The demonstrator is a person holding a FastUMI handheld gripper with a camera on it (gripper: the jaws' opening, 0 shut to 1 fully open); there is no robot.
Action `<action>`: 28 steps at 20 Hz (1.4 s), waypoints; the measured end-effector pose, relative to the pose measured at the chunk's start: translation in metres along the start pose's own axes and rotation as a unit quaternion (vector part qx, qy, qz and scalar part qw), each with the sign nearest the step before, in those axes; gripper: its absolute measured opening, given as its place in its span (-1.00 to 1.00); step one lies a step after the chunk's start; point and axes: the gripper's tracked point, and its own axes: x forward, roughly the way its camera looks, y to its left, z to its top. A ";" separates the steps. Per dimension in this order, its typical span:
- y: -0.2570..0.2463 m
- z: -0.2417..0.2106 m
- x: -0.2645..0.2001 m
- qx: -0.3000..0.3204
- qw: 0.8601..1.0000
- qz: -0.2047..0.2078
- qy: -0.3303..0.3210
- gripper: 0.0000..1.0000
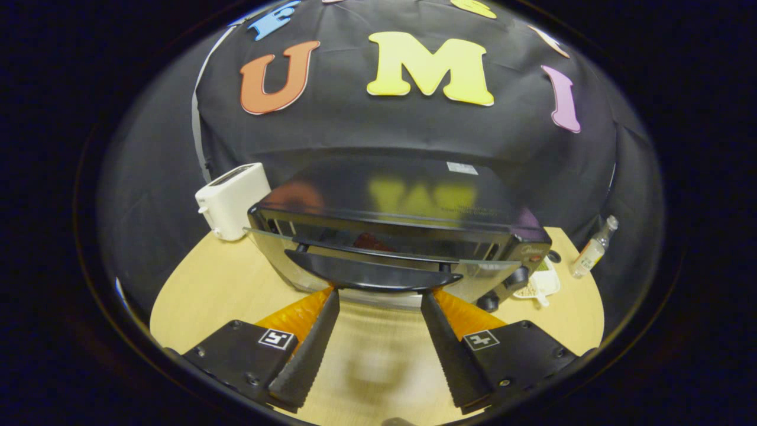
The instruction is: Open the toaster oven, put the food inside, and close the toaster oven door.
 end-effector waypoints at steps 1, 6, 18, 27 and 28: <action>0.001 0.003 0.001 0.001 1.000 0.001 -0.004 0.79; 0.001 0.002 -0.011 0.009 1.000 0.008 -0.008 0.78; -0.066 0.010 -0.098 0.012 0.998 -0.039 -0.045 0.78; -0.166 0.073 -0.285 0.007 0.980 -0.105 -0.170 0.83; -0.173 0.084 -0.304 0.013 0.976 -0.106 -0.188 0.86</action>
